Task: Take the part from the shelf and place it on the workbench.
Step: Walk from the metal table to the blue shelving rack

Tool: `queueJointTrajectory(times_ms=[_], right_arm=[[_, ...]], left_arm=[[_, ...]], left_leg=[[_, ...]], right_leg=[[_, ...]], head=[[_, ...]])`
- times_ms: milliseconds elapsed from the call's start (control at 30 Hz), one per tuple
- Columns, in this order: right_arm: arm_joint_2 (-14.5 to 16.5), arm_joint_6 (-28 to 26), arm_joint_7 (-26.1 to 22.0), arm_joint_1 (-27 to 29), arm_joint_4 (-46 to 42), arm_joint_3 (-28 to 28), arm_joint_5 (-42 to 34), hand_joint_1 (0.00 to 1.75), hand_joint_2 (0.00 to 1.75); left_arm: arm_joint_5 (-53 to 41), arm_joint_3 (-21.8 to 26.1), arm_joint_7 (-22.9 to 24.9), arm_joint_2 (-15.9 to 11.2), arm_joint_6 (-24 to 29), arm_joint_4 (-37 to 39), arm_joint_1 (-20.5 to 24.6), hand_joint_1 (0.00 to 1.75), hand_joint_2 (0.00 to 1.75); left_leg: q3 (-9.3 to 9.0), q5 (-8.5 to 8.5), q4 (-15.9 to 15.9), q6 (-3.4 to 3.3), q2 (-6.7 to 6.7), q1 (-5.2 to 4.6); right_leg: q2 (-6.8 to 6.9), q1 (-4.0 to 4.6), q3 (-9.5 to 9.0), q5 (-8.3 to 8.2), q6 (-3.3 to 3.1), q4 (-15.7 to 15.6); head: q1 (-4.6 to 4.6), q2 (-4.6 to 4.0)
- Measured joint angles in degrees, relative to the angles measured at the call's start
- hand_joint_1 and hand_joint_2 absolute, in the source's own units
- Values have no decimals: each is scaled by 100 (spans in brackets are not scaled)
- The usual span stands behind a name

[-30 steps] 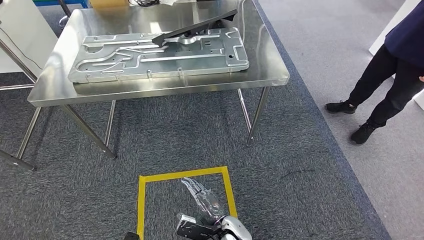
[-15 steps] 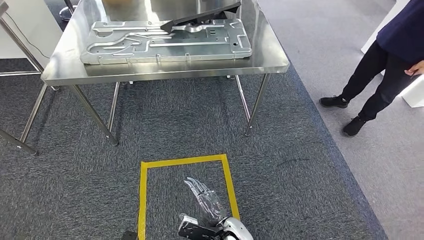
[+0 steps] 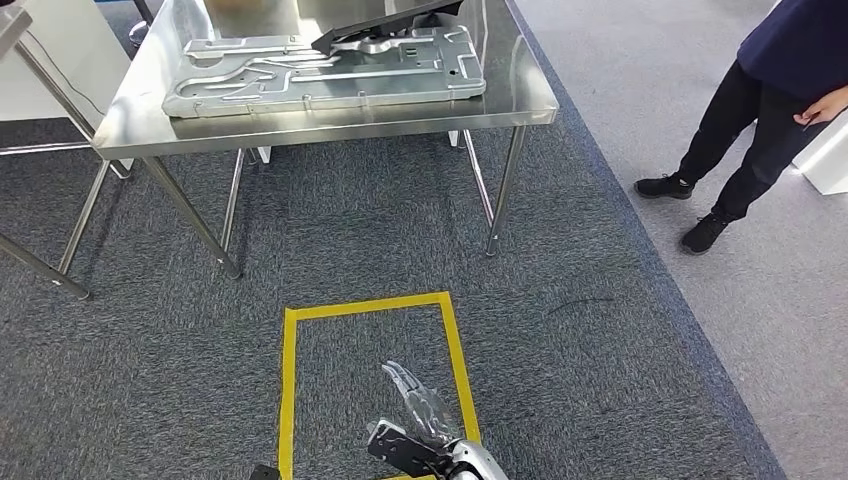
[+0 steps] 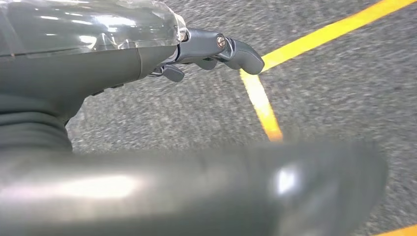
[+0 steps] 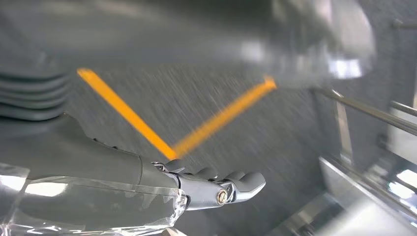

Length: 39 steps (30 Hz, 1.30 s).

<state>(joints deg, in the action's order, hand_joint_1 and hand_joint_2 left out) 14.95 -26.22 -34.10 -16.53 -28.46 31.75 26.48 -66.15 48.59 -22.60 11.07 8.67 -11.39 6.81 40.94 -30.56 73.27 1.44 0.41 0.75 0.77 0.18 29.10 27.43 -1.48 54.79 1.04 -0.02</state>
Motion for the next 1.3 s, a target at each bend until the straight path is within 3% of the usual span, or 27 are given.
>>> queueJointTrajectory(times_ms=[33, 100, 167, 267, 300, 333, 400, 433, 467, 500, 533, 600, 667, 800, 967, 1300], right_arm=[[1, 127, 97, 3, 72, -78, -69, 0, 175], [2, 299, 294, 3, 221, -234, -164, 0, 175], [1, 393, 484, 6, 387, -370, -210, 0, 175], [-26, 418, 790, 24, 627, -521, -205, 0, 175], [-45, 418, 904, 32, 701, -565, -193, 0, 175], [-69, 418, 1007, 45, 775, -608, -176, 0, 175], [-131, 412, 1190, 95, 923, -683, -125, 0, 175], [-161, 407, 1289, 130, 989, -714, -98, 0, 175], [-191, 403, 1407, 168, 1051, -746, -79, 0, 175], [-217, 400, 1560, 202, 1104, -780, -69, 0, 175], [-238, 394, 1732, 230, 1152, -820, -66, 0, 175], [-292, 384, 2107, 266, 1246, -908, -67, 0, 175], [-348, 394, 2490, 302, 1342, -984, -65, 0, 175], [-446, 511, 3187, 468, 1499, -1090, -63, 0, 175], [-510, 746, 3628, 569, 1611, -1213, -146, 0, 175], [-604, 995, 3819, 581, 1660, -1485, -431, 0, 175]], left_arm=[[-7, 0, 37, -1, 38, 0, -6, 0, 175], [-25, 0, 134, -3, 131, 0, -5, 0, 175], [-46, 0, 227, -3, 177, 0, -4, 0, 175], [-80, 1, 382, -2, 211, 0, -25, 0, 175], [-85, 1, 450, -1, 226, 0, -31, 0, 175], [-93, 2, 514, 0, 236, 0, -38, 0, 175], [-112, 3, 591, -3, 265, 0, -58, 0, 175], [-117, 3, 609, -4, 290, 0, -73, 0, 175], [-121, 4, 636, -5, 313, 0, -87, 0, 175], [-140, 5, 684, -5, 330, 0, -98, 0, 175], [-177, 2, 749, -5, 330, 0, -105, 0, 175], [-269, -17, 912, -4, 305, 0, -106, 0, 175], [-302, -34, 1099, -3, 286, 0, -106, 0, 175], [-390, -49, 1556, -14, 258, 0, -127, 0, 175], [-425, -52, 1956, -44, 218, 0, -156, 0, 175], [-328, -45, 2479, -56, 48, 0, -150, 0, 175]], left_leg=[[-217, 138, -260, 1, 0, 2], [-764, 293, -1067, -33, -1, -1], [-1017, 273, -1487, -106, -9, -16], [-993, 281, -1540, -230, -13, -8], [-979, 307, -1556, -269, -9, 0], [-961, 333, -1569, -307, -6, 7], [-906, 367, -1567, -349, -3, 2], [-881, 380, -1563, -356, -3, -2], [-863, 389, -1559, -356, -3, -5], [-853, 396, -1555, -352, -4, -6], [-852, 401, -1552, -346, -6, -7], [-856, 409, -1547, -325, -9, -19], [-843, 410, -1532, -282, -9, -41], [-828, 416, -1529, -246, -3, -41], [-828, 458, -1569, -180, -3, -27], [-824, 482, -1578, -145, -2, -18]], right_leg=[[0, -5, 51, -9, 11, 44], [-1, -7, 144, -2, 46, 153], [-4, 12, 203, 4, 100, 234], [-14, 21, 249, 17, 189, 293], [-24, 15, 296, 99, 223, 393], [-35, 4, 391, 249, 256, 605], [-49, -25, 719, 658, 311, 1331], [-51, -38, 877, 799, 327, 1681], [-51, -48, 959, 836, 334, 1876], [-51, -53, 931, 758, 331, 1848], [-51, -54, 785, 583, 317, 1584], [-51, -37, 349, 213, 261, 749], [-51, -11, 117, 66, 216, 247], [-58, 7, 123, 53, 214, 189], [-58, 20, 155, 39, 162, 207], [-57, 28, 167, 32, 135, 223]], head=[[1, 0], [0, 0], [-1, 0], [-2, 0], [-2, 0], [-2, 0], [-2, 0], [-2, 0], [-2, 0], [-2, 0], [-2, 0], [-3, 0], [-2, 0], [-1, 0], [-1, 0], [-1, 0]])
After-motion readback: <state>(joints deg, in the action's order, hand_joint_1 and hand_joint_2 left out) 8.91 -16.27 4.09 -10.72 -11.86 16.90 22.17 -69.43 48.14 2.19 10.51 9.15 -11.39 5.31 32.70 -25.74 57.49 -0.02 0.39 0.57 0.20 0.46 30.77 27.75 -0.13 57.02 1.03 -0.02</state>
